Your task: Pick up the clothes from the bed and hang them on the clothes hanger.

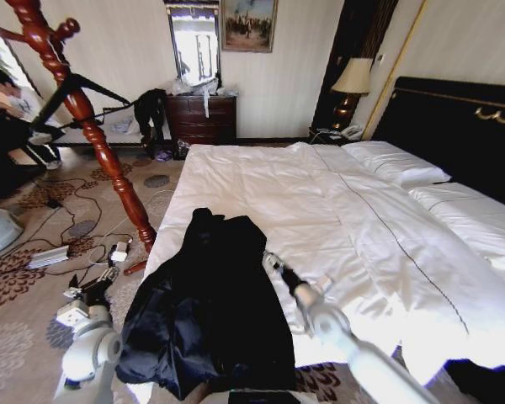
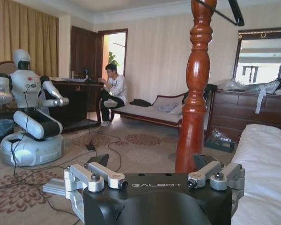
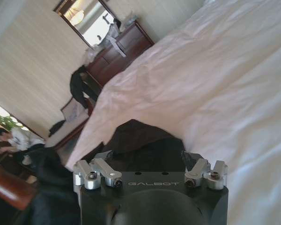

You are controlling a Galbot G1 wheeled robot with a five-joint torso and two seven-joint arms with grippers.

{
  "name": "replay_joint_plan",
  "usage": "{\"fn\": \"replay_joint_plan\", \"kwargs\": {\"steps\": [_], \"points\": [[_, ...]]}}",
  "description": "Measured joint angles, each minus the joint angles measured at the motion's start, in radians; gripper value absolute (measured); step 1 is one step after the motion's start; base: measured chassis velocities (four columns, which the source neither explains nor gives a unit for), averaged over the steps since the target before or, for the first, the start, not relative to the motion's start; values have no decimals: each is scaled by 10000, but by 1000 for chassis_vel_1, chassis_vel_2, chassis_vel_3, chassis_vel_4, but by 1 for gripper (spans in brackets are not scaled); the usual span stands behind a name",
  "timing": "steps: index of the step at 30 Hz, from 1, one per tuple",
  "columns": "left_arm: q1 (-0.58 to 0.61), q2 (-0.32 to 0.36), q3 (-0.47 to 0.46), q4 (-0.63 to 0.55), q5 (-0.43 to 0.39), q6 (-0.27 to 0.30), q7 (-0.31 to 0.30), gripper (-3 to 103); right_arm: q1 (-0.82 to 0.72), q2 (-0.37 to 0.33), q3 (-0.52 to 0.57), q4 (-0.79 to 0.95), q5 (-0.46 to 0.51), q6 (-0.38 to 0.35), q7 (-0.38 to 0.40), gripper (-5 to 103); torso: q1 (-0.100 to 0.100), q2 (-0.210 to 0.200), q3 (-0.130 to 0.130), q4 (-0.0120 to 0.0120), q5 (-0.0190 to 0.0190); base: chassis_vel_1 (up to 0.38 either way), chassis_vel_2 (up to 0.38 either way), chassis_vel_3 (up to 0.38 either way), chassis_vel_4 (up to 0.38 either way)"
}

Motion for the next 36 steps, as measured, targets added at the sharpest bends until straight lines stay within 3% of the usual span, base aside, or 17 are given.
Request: {"fn": "replay_joint_plan", "kwargs": {"steps": [2, 3, 6, 11, 15, 21, 31, 36], "points": [[93, 61, -77, -150, -9, -3, 0, 100, 1074, 348, -285, -1295, -78, -376, -269, 90, -1, 0, 0, 3, -1, 0, 0, 0, 0], [93, 61, -77, -150, -9, -3, 0, 100, 1074, 348, -285, -1295, -78, -376, -269, 90, -1, 0, 0, 3, -1, 0, 0, 0, 0], [215, 130, -233, -308, -110, -2, -6, 100, 2172, 831, -570, -2949, -796, -600, -1346, 99, 1, 0, 0, 3, -2, 0, 0, 0, 0], [248, 333, -467, -289, -299, 18, -14, 100, 2882, 1297, -1163, -4315, -1722, -675, -2943, 100, -1, 1, -1, 0, -1, 0, 0, 0, 0], [164, 384, -502, -197, -390, 57, -46, 100, 3173, 1590, -1650, -5123, -2700, -579, -3682, 102, 0, 0, 0, -2, -2, 0, 0, 0, 0], [15, 415, -393, -101, -437, 120, -92, 100, 3518, 1861, -1986, -6031, -3489, -339, -3521, 95, -1, 0, -1, 0, -2, 0, 0, 0, 0], [-80, 476, -273, 69, -459, 148, -107, 100, 3762, 1722, -2004, -6387, -4058, 12, -2727, 94, -1, 1, -2, -1, -2, 0, 0, 0, 0], [-143, 490, -209, 118, -455, 167, -114, 100, 3897, 1766, -2215, -6593, -4224, 9, -2765, 94, -2, 1, -2, -1, -1, 0, 0, 0, 0]]}}
